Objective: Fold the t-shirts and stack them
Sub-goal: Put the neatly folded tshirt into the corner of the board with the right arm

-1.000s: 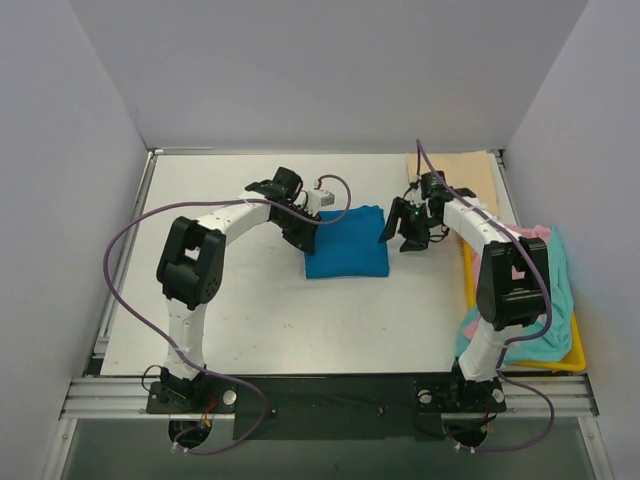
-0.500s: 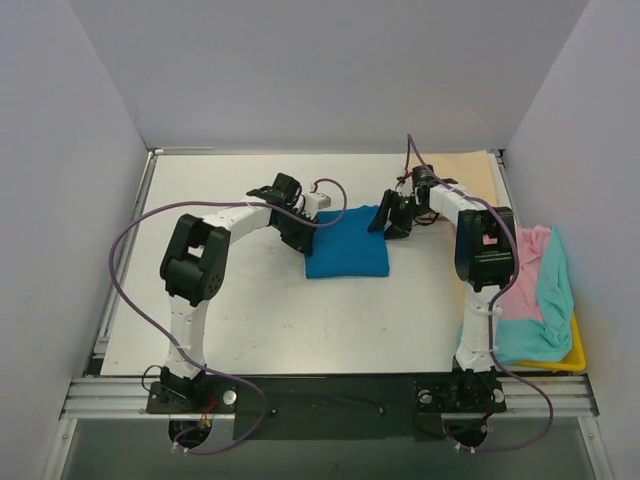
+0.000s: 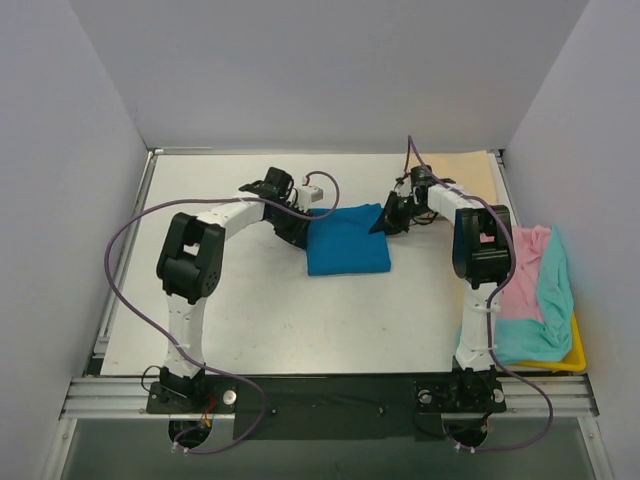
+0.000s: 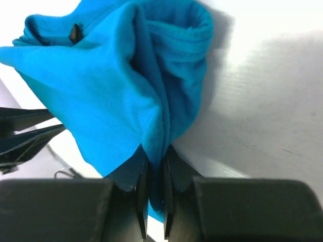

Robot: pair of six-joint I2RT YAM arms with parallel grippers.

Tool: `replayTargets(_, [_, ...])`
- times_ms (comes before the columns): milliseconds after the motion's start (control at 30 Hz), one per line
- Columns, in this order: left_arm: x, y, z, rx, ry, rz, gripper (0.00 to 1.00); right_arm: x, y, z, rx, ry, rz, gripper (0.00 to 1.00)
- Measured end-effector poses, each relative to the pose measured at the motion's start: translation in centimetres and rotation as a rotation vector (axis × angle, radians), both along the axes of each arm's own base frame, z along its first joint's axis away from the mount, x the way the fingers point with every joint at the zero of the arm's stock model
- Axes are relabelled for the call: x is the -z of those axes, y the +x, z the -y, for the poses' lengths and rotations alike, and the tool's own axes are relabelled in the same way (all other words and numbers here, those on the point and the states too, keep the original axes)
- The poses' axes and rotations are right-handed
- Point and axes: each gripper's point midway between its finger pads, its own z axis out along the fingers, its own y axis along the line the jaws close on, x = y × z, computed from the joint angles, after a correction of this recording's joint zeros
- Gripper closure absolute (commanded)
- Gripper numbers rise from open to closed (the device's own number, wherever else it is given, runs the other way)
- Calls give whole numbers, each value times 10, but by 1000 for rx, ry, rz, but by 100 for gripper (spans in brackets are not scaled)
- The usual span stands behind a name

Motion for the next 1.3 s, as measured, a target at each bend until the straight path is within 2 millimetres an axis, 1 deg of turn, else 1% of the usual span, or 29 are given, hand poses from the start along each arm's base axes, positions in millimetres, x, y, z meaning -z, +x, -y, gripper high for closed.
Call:
replayTargets(33, [-2, 5, -4, -11, 2, 9, 59, -2, 4, 3, -6, -27, 12, 100])
replayTargets(133, [-12, 26, -20, -54, 11, 48, 59, -17, 27, 15, -27, -140, 80, 100])
replayTargets(267, [-22, 49, -41, -102, 27, 97, 57, -53, 67, 41, -47, -313, 215, 100])
replayTargets(333, [-22, 53, -48, -114, 41, 107, 56, -69, 86, 56, -50, -406, 278, 100])
replayTargets(400, [-21, 53, -52, -116, 56, 107, 55, -78, 97, 67, -48, -480, 315, 100])
replayTargets(500, [-20, 51, -52, -111, 63, 102, 55, -89, 104, 84, -51, -577, 341, 100])
replayTargets(633, [-20, 50, -50, -106, 64, 101, 55, -105, 115, 98, -63, -666, 392, 100])
replayTargets(767, [-19, 50, -51, -104, 67, 103, 55, -123, 126, 117, -87, -780, 456, 100])
replayTargets(900, [-19, 50, -51, -105, 67, 103, 55, -130, 132, 132, -108, -865, 486, 100])
replayTargets(1000, [-19, 50, -51, -105, 68, 103, 55, -132, 133, 140, -118, -901, 488, 100])
replayTargets(1133, [-19, 50, -51, -105, 69, 103, 55, -136, 136, 143, -121, -922, 505, 100])
replayTargets(1300, [-19, 50, -52, -106, 76, 106, 55, -152, 144, 146, -115, -936, 555, 100])
